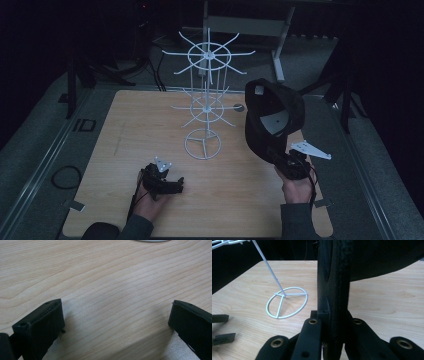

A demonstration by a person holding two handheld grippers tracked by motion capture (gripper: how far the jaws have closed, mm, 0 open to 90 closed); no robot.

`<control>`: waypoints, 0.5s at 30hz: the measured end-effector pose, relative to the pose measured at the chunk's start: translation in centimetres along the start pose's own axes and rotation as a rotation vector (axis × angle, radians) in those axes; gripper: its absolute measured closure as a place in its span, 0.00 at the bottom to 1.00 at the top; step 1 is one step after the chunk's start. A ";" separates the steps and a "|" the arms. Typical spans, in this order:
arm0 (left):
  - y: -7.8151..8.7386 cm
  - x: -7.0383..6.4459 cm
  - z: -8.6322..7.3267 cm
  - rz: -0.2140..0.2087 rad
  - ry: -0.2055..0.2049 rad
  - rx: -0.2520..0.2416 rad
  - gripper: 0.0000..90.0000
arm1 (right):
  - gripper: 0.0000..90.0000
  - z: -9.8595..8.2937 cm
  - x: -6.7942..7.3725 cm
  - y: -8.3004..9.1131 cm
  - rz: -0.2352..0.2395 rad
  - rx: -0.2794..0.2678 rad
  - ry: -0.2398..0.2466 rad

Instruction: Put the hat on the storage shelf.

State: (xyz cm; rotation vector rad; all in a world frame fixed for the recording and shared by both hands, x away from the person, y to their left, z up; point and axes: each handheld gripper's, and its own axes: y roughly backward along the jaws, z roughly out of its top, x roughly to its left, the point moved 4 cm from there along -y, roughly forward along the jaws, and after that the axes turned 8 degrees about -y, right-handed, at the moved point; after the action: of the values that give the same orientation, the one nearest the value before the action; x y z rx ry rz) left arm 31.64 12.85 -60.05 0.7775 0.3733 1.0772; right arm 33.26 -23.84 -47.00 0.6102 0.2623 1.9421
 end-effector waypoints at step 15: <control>0.0 0.0 0.0 -0.002 -0.002 0.001 0.00 | 0.96 1.2 0.8 -0.1 -0.007 -0.011 0.025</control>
State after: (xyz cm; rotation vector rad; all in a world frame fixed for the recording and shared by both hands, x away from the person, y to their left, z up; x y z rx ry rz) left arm 31.64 12.86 -60.04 0.7789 0.3733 1.0749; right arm 33.73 -23.23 -45.75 0.5775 0.2684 1.9439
